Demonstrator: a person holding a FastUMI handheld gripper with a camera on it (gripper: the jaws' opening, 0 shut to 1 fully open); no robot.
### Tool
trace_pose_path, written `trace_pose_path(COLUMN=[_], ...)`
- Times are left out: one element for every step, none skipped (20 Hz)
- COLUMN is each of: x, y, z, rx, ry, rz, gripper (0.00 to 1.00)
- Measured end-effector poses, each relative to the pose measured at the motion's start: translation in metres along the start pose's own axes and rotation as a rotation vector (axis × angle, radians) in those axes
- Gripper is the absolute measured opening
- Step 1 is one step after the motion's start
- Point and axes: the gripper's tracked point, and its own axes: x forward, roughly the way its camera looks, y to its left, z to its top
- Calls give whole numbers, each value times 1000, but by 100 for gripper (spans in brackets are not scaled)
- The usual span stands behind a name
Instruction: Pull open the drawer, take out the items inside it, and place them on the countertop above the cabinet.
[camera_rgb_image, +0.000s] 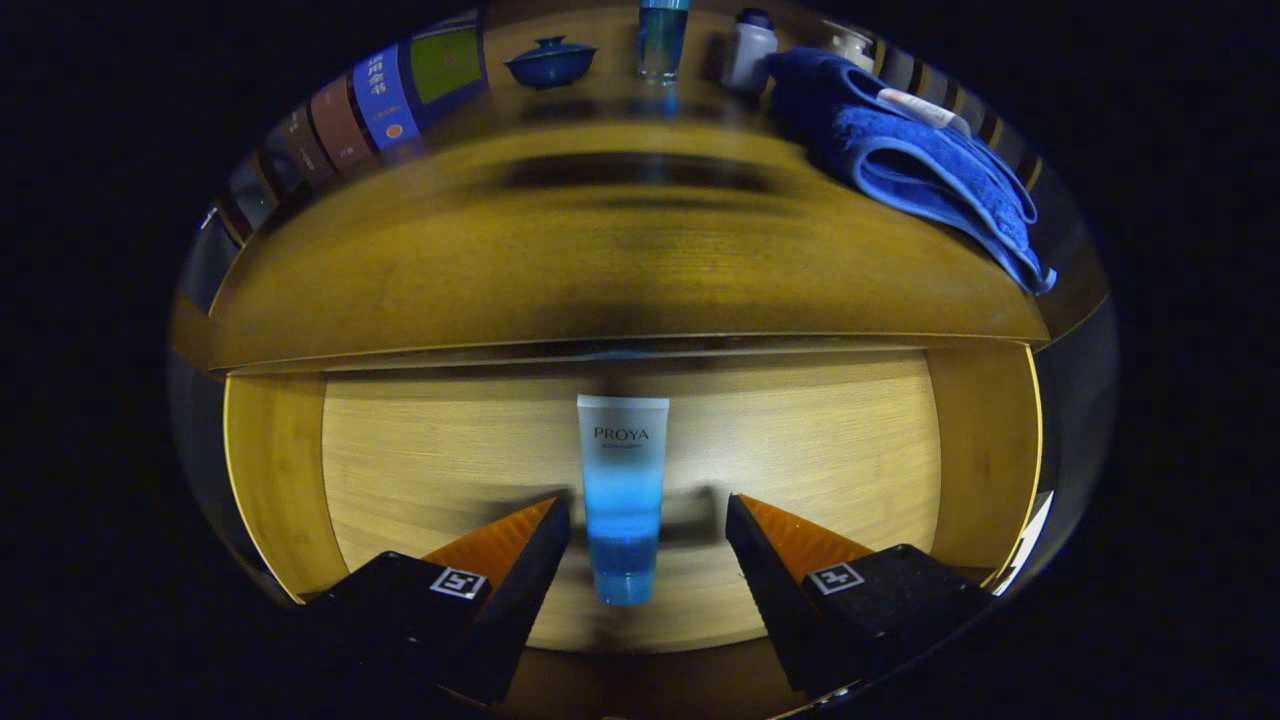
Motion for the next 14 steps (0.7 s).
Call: trace_pose_path(x=[2,4,8,10,11,6,12,9,13,12,9,7,1,-5], y=[1,-1,1,6,5,3,3,2,3,3,4,7,5,5], z=[-3,-4,-8,-10,-9,-8,-10,-10,-11,-10,-10,-10,-11,-6], rx=[-7,-11,-13,-18,-24,-23,-27,-25,-26,-29,-27,-18,-4,27], ry=[21,40,52,53,51,52,55,56,55,53,54,51,45,1], rz=[-3,-7,-3,14,-3,-11,-11,-9,-5,1,12,36,49,67], gripper=[92,90,89,80,70,61,51,51,45,44,44,44,44,44])
